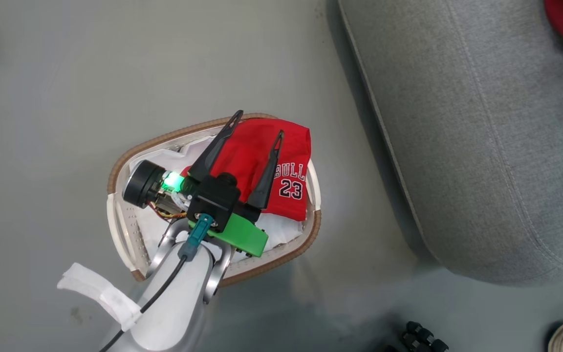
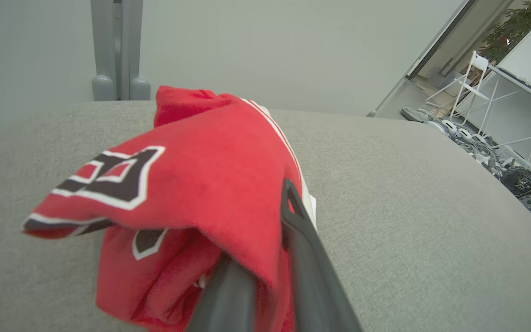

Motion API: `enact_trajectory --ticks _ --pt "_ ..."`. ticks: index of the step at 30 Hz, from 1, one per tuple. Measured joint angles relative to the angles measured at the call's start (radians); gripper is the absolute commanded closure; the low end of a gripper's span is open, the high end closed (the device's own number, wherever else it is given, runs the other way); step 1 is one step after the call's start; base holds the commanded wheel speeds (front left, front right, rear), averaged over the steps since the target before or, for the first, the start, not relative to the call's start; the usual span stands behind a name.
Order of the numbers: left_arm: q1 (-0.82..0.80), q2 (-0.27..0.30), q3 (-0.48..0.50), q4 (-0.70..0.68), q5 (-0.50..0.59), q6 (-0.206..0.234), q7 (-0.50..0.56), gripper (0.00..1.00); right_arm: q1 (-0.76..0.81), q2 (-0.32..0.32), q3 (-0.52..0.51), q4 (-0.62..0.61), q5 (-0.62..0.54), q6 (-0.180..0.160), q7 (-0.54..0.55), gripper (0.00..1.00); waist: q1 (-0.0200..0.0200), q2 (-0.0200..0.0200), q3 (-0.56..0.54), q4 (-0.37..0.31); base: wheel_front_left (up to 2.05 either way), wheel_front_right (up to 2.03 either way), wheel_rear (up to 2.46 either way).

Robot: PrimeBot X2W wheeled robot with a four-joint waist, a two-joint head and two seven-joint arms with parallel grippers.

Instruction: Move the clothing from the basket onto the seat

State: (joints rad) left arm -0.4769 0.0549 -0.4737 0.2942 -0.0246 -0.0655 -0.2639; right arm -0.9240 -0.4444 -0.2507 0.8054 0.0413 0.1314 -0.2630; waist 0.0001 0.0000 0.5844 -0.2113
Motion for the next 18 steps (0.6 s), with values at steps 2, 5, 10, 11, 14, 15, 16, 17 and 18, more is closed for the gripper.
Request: enact_trajectory --ticks 2,5,10,11,14,15,16,17,18 --pt "0.006 0.000 0.008 0.006 -0.002 0.003 0.000 0.00 0.043 0.024 0.002 0.017 0.006 0.000 0.000 0.00 0.0000 0.0000 0.000 0.014 0.00 0.00 0.00" --pt "0.024 0.001 0.021 0.014 -0.010 0.005 0.000 0.00 0.104 0.051 0.013 0.008 0.026 0.000 0.000 0.00 0.0000 0.0000 -0.016 0.023 0.00 0.00 0.00" --pt "0.059 0.000 0.051 0.020 -0.020 0.014 0.000 0.00 0.232 0.079 0.020 -0.055 0.054 0.000 0.000 0.00 0.0000 0.0000 -0.068 0.027 0.00 0.00 0.00" --pt "0.070 0.000 0.058 0.023 -0.024 0.019 0.000 0.00 0.261 0.088 0.024 -0.071 0.058 0.000 0.000 0.00 0.0000 0.0000 -0.082 0.027 0.00 0.00 0.00" --pt "0.104 -0.001 0.085 0.027 -0.035 0.032 0.000 0.00 0.333 0.114 0.041 -0.115 0.075 0.000 0.000 0.00 0.0000 0.0000 -0.122 0.029 0.00 0.00 0.00" --pt "0.116 -0.001 0.096 0.028 -0.037 0.036 0.000 0.00 0.354 0.125 0.052 -0.132 0.083 0.000 0.000 0.00 0.0000 0.0000 -0.137 0.030 0.00 0.00 0.00" --pt "0.127 -0.001 0.107 0.029 -0.040 0.040 0.000 0.00 0.370 0.134 0.061 -0.146 0.089 0.000 0.000 0.00 0.0000 0.0000 -0.148 0.031 0.00 0.00 0.00" --pt "0.141 -0.002 0.119 0.029 -0.045 0.044 0.000 0.00 0.388 0.144 0.073 -0.163 0.099 0.000 0.000 0.00 -0.0001 0.0000 -0.163 0.032 0.00 0.00 0.00" --pt "0.153 -0.002 0.133 0.031 -0.046 0.049 0.000 0.00 0.407 0.155 0.088 -0.183 0.108 0.000 0.000 0.00 0.0000 0.0000 -0.177 0.034 0.00 0.00 0.00"
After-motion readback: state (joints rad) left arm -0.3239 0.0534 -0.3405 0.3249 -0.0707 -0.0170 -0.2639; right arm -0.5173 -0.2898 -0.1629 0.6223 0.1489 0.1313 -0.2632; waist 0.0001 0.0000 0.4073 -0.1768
